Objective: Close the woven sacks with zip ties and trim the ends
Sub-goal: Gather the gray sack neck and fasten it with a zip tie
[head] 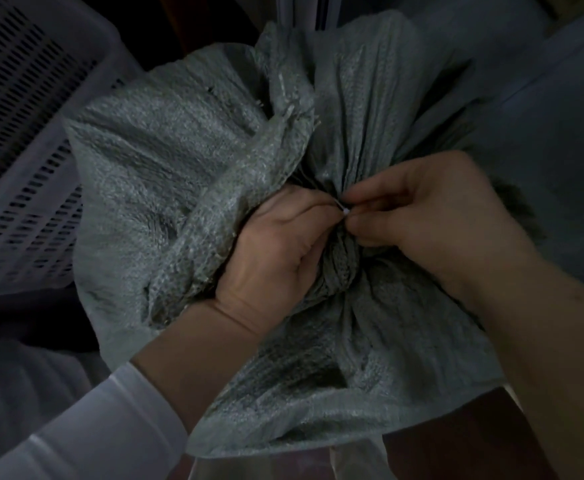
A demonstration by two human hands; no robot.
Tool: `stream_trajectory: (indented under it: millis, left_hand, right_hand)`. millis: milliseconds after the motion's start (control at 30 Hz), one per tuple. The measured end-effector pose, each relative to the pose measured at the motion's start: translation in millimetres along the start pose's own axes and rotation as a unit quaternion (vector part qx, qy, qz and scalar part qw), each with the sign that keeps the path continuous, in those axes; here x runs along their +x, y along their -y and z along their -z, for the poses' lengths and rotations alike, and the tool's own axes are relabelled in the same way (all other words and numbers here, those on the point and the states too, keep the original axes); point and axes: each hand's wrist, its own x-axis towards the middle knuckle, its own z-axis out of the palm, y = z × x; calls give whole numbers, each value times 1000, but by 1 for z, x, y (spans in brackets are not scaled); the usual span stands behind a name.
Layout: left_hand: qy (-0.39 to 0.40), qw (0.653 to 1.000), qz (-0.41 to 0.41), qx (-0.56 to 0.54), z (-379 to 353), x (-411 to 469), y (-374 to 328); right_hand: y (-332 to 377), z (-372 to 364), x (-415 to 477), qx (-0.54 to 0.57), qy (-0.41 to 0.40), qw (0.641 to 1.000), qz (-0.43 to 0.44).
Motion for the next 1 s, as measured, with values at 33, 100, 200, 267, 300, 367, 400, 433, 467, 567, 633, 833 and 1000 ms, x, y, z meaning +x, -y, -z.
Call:
stream_trajectory:
  millis: [33,100,200,267,300,367,400,433,467,567,633,833,1000]
  left_hand:
    - [-1,1000,3,0,0,-1,0]
    - [-4,1000,8,-1,-1,-2,0]
    - [-1,1000,20,-8,-1,-2,-1]
    - [2,999,30,-15,-1,-2,-2]
    - [4,999,39,-19,-1,-1,-3]
    - [7,997,69,-29,1,1,-5]
    - [5,995,92,-38,3,3,-8]
    - [3,991,122,-53,6,5,-12]
    - [3,985,156,-69,9,7,-17]
    - [15,979,195,-64,16,12,-31]
    - [37,985,168,-31,19,14,-35]
    - [169,973,109,110,39,21,-37]
    - [218,946,125,204,47,10,-33]
  right_hand:
    - [2,1,1,4,15,1000,-4]
    - [4,2,3,20,32,999,-21]
    - [5,2,5,47,29,998,-34]
    - [2,1,6,2,23,1000,-13]
    - [2,1,7,-24,20,999,-7]
    - [1,2,8,-21,17,1000,-9]
    - [2,2,9,5,18,1000,-19]
    - [4,3,8,29,20,999,-30]
    - [8,5,8,47,23,998,-40]
    - [18,12,9,33,33,998,-35]
    - [21,14,10,-111,17,993,34]
    - [15,4,5,-261,-76,946,179]
    - [12,-12,8,-121,-84,978,146]
